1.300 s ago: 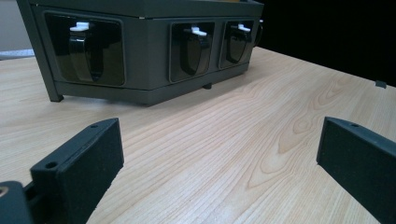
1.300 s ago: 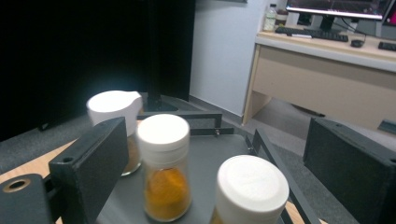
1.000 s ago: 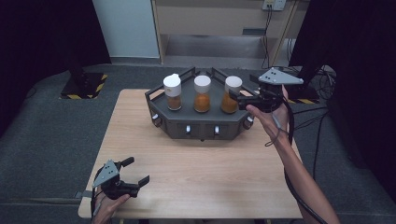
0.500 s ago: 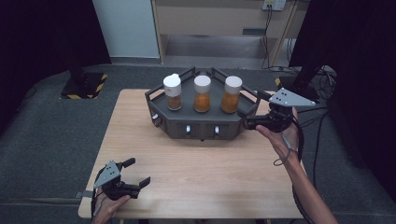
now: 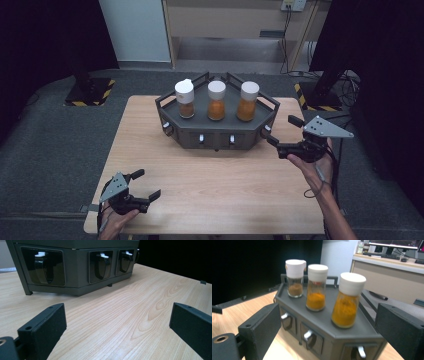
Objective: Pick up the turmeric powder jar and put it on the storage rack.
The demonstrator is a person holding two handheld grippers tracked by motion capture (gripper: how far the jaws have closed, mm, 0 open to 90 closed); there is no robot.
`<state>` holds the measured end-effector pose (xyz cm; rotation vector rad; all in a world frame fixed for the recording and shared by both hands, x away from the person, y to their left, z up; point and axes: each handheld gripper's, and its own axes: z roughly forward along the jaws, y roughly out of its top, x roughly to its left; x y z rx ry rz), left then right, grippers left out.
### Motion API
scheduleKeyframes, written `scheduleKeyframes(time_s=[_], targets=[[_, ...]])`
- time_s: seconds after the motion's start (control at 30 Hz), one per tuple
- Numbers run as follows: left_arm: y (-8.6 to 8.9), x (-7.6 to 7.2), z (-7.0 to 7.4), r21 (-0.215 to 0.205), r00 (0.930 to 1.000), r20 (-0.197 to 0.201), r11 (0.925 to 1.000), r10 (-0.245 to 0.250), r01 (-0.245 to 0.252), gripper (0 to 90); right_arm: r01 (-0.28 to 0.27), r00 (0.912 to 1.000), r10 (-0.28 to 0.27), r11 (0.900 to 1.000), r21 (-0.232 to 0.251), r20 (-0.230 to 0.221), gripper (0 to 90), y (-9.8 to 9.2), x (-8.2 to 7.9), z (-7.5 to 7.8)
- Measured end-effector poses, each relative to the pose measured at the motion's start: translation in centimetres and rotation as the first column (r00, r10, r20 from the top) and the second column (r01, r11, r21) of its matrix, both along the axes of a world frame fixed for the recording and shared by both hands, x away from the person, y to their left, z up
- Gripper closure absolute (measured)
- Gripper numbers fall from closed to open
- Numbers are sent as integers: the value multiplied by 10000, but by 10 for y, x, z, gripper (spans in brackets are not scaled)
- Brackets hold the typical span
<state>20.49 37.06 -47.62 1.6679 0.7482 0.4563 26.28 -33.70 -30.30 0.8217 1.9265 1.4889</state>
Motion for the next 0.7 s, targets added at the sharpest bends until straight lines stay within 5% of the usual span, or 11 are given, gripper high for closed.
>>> scheduleKeyframes(time_s=[0.7], targets=[[0, 0, 0, 0, 10000, 8, 10000, 6, -6, 0, 362, 9942, -365, 9993, -55, -1014, 67, -37, -47, -49]])
